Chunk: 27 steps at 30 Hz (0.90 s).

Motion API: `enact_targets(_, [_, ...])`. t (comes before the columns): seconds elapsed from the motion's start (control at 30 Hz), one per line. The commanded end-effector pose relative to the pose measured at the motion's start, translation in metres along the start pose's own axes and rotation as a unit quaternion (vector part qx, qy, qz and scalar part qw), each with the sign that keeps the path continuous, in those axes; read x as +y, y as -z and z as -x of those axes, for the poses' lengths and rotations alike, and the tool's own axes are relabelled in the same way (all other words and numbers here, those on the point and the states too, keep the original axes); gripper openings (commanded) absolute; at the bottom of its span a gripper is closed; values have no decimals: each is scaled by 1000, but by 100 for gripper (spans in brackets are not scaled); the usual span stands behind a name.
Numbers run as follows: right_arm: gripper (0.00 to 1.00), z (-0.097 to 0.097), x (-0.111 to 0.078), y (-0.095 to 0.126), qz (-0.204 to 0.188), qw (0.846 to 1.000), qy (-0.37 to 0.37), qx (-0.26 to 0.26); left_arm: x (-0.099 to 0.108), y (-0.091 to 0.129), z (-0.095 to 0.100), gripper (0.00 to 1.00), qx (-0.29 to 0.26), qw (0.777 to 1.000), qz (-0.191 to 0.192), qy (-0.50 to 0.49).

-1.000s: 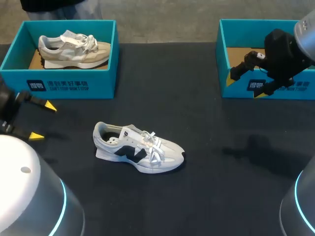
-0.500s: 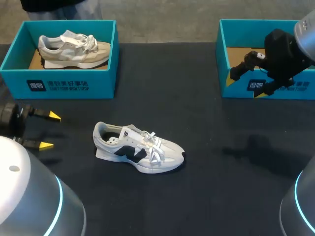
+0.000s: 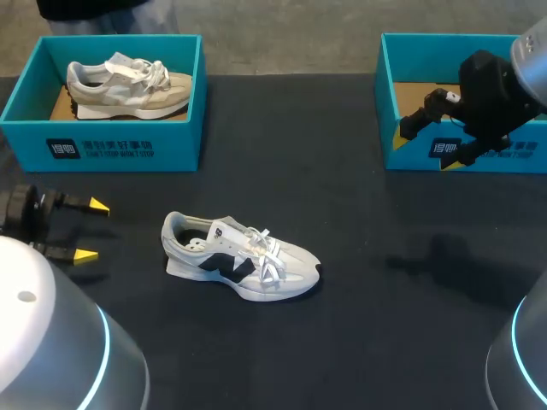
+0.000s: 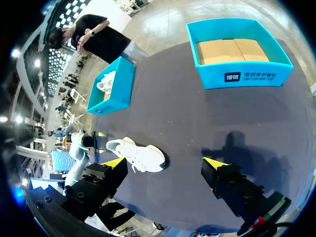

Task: Take the shoe out of the shoebox, open the shoe tongue, remove and reinsert the insole, then place the shoe into the shoebox

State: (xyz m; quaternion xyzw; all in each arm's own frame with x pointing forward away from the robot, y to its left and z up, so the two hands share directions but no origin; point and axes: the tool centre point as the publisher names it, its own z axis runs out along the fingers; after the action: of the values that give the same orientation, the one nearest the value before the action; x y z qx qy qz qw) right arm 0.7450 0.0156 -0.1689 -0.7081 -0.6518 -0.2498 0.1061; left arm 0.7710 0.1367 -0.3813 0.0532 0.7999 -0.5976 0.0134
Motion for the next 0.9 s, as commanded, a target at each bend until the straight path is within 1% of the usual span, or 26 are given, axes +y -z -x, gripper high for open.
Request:
enact_targets(0.03, [100, -1, 0, -1, 0, 1000, -1, -1, 1, 1, 1, 100, 0, 1000, 0, 0])
enact_targets(0.7, [100, -1, 0, -1, 0, 1000, -1, -1, 1, 1, 1, 100, 0, 1000, 0, 0])
enact_targets(0.77, [100, -1, 0, -1, 0, 1000, -1, -1, 1, 1, 3, 100, -19, 1000, -11, 15])
enact_targets(0.9, [100, -1, 0, -1, 0, 1000, -1, -1, 1, 2, 8, 100, -60, 997, -13, 54])
